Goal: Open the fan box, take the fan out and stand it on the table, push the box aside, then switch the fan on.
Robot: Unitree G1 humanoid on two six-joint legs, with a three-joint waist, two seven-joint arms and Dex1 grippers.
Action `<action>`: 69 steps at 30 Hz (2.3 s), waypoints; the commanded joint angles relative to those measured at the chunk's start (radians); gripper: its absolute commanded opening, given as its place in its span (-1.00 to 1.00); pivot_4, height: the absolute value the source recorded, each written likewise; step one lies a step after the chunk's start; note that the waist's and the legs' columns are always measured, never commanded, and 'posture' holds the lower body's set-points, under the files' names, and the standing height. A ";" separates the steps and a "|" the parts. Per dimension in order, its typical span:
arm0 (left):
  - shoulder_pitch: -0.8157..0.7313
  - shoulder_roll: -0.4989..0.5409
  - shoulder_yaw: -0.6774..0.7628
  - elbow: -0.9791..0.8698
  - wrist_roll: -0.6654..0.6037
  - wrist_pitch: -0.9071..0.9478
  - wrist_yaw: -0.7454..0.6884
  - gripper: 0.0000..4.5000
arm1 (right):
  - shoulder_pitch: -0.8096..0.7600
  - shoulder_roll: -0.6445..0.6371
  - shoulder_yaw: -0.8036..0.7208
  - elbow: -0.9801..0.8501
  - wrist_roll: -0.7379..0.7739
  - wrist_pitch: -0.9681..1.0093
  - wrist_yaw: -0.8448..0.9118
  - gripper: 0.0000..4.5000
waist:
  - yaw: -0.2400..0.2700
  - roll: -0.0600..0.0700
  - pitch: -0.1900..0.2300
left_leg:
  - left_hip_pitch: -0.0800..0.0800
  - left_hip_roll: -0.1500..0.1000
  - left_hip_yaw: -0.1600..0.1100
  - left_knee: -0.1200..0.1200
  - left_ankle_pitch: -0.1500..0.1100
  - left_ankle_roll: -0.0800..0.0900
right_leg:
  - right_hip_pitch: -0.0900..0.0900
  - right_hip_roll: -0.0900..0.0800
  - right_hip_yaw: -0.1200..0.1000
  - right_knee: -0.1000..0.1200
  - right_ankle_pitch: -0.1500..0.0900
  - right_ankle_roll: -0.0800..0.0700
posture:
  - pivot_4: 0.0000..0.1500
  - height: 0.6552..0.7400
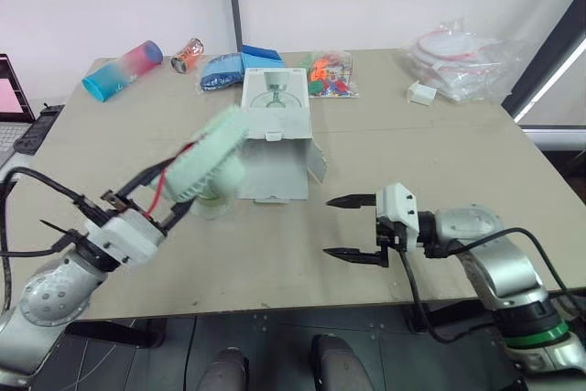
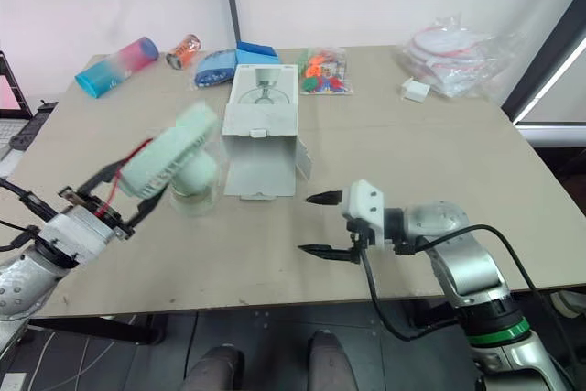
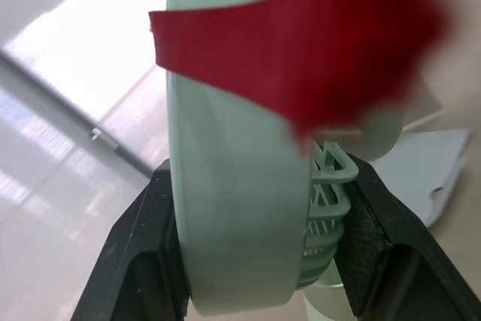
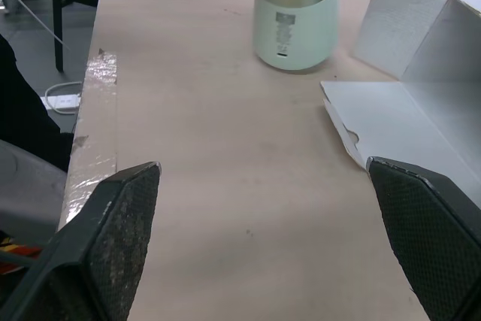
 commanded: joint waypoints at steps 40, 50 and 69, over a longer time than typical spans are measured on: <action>-0.274 -0.156 0.381 0.176 -0.098 0.544 -0.182 -0.14 | -0.285 0.195 -0.020 -0.021 0.096 0.206 -0.115 1.00 | -0.019 -0.001 0.000 | -0.002 0.000 -0.001 0.000 -0.002 -0.002 | -0.003 0.001 0.000 0.001 0.001 -0.001 | 1.00 1.00; -0.188 -0.234 0.387 0.117 -0.136 0.609 -0.185 0.46 | -0.273 0.181 -0.013 -0.029 0.085 0.202 -0.113 1.00 | -0.019 -0.001 0.000 | -0.001 0.000 -0.001 0.000 -0.002 -0.002 | -0.003 0.000 0.000 0.001 0.001 -0.002 | 1.00 1.00; -0.208 -0.278 0.438 0.105 -0.161 0.638 -0.138 0.99 | -0.276 0.177 -0.012 -0.023 0.080 0.196 -0.102 1.00 | -0.019 -0.001 0.000 | -0.001 0.000 -0.001 0.001 -0.002 -0.002 | -0.002 0.000 0.000 0.001 0.001 -0.002 | 1.00 1.00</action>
